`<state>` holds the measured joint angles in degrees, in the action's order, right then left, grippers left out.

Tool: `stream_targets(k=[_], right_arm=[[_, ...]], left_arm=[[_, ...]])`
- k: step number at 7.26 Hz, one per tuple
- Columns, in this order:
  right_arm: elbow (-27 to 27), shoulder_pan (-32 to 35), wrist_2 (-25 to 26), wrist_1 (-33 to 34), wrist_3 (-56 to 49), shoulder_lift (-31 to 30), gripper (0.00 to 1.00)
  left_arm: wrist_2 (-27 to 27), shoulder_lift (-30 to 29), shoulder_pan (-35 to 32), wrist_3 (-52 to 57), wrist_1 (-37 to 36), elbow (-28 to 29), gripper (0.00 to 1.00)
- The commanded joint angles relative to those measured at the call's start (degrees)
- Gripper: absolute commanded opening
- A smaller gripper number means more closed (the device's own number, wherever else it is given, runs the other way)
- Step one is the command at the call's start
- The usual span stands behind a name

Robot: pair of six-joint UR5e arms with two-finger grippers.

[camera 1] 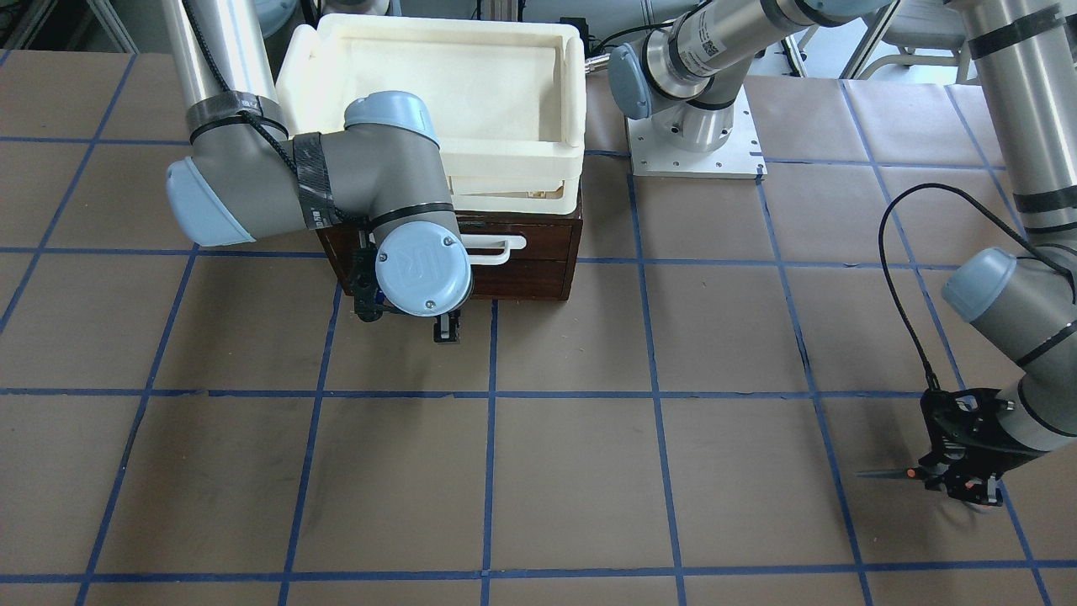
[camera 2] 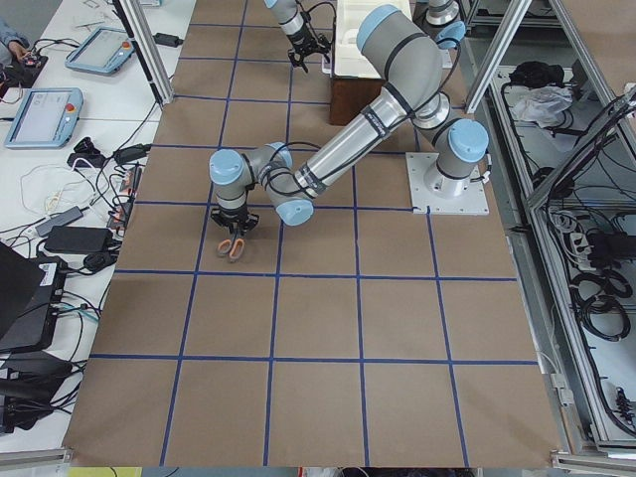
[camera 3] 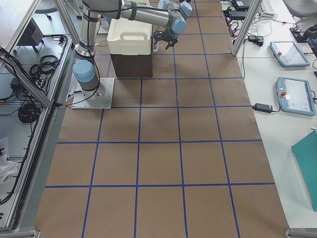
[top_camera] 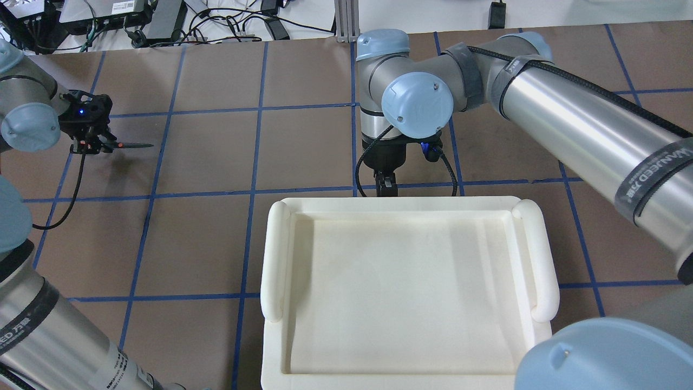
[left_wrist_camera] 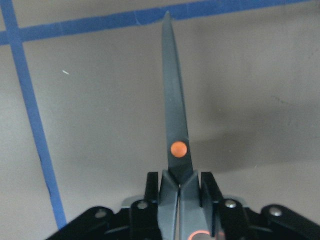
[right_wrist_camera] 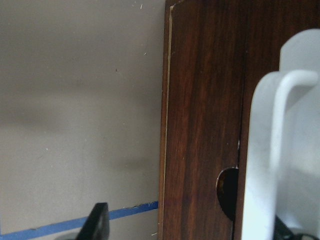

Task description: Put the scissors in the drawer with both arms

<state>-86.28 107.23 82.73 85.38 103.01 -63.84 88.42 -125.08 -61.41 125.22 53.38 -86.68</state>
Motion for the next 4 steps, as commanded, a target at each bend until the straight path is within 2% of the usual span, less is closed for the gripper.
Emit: stream_targets(k=[1,4], right_arm=[[0.06,0.00,-0.11,2.15,-0.79,0.21,1.00],[0.33,0.00,-0.03,5.49,-1.59,0.74,1.00]], left_arm=[[0.18,3.51,-1.34,-1.63,4.34,0.02,0.13],[0.18,6.50,-2.75,-1.73,7.18,0.02,0.11]])
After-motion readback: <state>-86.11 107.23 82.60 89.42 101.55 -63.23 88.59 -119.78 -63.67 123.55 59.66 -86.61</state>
